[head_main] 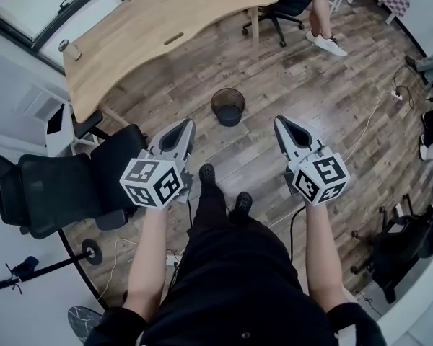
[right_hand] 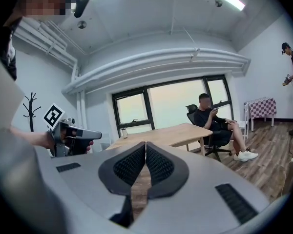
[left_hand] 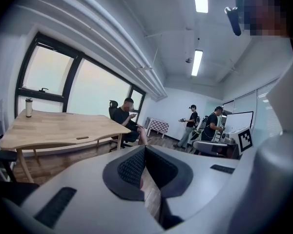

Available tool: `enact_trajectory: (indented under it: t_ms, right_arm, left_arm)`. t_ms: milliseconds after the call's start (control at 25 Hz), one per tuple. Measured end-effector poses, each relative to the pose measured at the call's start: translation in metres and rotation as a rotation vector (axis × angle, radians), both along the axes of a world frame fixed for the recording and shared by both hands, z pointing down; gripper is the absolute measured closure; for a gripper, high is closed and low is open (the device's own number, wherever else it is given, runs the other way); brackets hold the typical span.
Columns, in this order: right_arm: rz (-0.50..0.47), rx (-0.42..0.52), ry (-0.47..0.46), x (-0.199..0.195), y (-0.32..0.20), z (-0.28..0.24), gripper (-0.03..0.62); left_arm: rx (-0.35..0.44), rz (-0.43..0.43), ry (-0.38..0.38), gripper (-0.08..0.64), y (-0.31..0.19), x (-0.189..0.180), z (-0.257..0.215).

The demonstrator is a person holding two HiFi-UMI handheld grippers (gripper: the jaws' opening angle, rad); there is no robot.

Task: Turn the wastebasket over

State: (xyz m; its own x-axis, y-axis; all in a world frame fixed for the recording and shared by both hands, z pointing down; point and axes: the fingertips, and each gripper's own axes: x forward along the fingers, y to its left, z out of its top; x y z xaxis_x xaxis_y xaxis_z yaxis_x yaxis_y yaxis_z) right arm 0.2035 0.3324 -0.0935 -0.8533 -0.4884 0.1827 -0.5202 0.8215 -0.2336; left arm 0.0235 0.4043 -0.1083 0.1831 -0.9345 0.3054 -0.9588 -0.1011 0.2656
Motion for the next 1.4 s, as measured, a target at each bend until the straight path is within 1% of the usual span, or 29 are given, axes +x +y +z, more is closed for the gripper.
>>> enact_trajectory:
  t_ms: [160,360,600,840,1120,1280,1400]
  right_arm:
    - [-0.005,-0.031,0.005,-0.002,-0.001,0.011,0.558]
    - [-0.011,-0.052,0.021,-0.017,-0.009,0.019,0.558]
    - [-0.012,-0.056,0.057,-0.046,-0.032,0.02,0.558]
    - [-0.015,-0.042,0.08,-0.094,-0.062,0.014,0.558]
    - [0.017,-0.029,0.109,-0.133,-0.096,0.009,0.558]
    - [0.038,-0.035,0.132,-0.154,-0.104,0.013,0.558]
    - [0.058,-0.049,0.149,-0.159,-0.105,0.022,0.558]
  left_arm:
    - [-0.024,0.004,0.003,0.543,0.0,-0.001,0.009]
    - [-0.035,0.002,0.018,0.543,-0.01,-0.016,0.016]
    - [-0.033,-0.002,0.051,0.543,-0.039,-0.046,0.023]
    - [-0.024,0.008,0.075,0.543,-0.079,-0.089,0.02]
    - [-0.008,0.048,0.093,0.543,-0.119,-0.127,0.017]
    - [-0.025,0.074,0.113,0.543,-0.132,-0.147,0.025]
    - [-0.044,0.095,0.126,0.543,-0.139,-0.152,0.038]
